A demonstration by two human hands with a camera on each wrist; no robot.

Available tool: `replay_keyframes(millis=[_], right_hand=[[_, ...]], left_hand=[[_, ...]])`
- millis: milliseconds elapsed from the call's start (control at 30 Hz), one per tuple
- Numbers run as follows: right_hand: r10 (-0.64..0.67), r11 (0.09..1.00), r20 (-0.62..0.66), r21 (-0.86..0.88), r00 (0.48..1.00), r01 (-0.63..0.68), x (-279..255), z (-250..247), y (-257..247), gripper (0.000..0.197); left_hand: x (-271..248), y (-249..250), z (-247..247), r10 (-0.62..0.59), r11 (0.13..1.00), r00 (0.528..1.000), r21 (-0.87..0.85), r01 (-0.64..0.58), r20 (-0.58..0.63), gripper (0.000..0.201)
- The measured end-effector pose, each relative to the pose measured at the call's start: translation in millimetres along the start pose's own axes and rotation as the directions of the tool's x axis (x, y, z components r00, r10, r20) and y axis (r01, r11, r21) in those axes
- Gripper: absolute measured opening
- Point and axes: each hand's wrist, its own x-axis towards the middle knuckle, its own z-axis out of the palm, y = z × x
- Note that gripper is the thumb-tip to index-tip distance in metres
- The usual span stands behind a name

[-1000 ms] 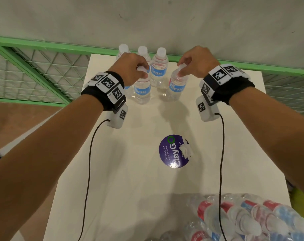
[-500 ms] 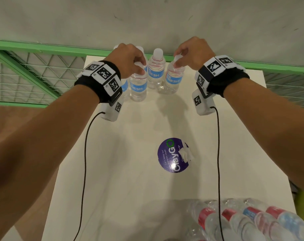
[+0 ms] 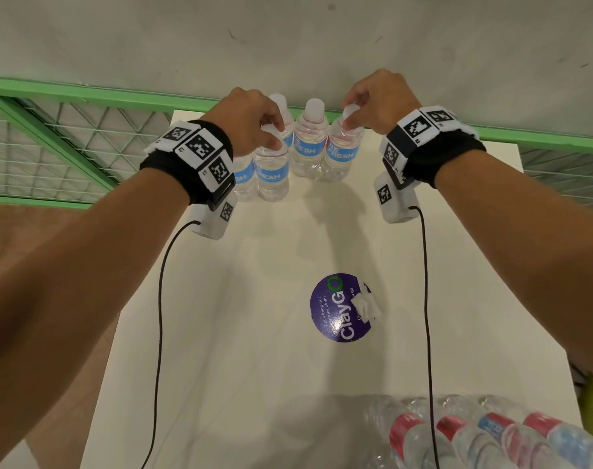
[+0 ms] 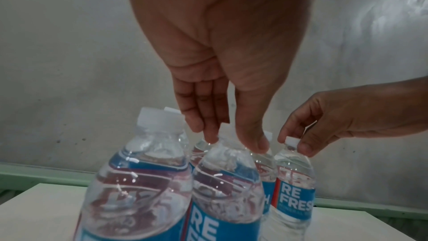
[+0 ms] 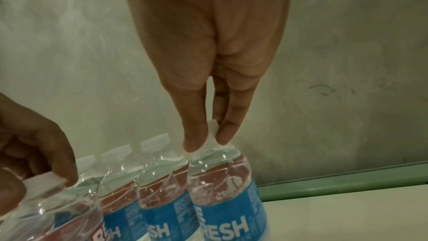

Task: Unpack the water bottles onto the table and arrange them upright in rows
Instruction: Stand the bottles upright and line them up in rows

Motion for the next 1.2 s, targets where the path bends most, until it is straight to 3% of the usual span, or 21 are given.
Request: replay_keyframes(millis=[567,700,800,1033,1100,1200], right_hand=[[0.006,1.0,0.06,0.009,0.998,-0.007,-0.9,-1.2,2.4,0.046],[-0.004,1.0,0.075,0.02,0.997,0.003,-4.6,-1.7,2.3,0.048],[-0.008,0.999,0.079,0.032,0.997,0.006,-9.3,-3.2,5.0,0.053],[-0.005,0.997,0.014,0.076,1.0,0.004,-52.3,-17.4,16.0,0.049],[-0.025,0.997,0.07,0.076,0.997,0.02,-81.4,-20.5,14.1,0.045],[-0.069,0.996,0.276,0.071,0.959,0.051,-147.1,-20.8,4.2,0.04]], left_hand=[[1.2,-4.5,4.4,-0.008,0.998,0.999,-0.059,0.01,0.032,0.029],[-2.1,-7.8,2.9,-0.007,0.996,0.999,-0.089,0.011,0.046,0.041],[-8.1,-16.7,-5.0,-0.011,0.995,1.0,-0.104,0.012,0.012,0.05],[-35.0,-43.6,-27.1,-0.104,0.993,0.989,-0.071,0.097,-0.101,0.042],[-48.1,-41.2,-26.2,-0.09,0.996,0.986,-0.023,0.088,-0.137,0.041],[-83.2,-19.3,-6.5,0.045,0.999,0.99,0.03,-0.042,-0.136,0.034]])
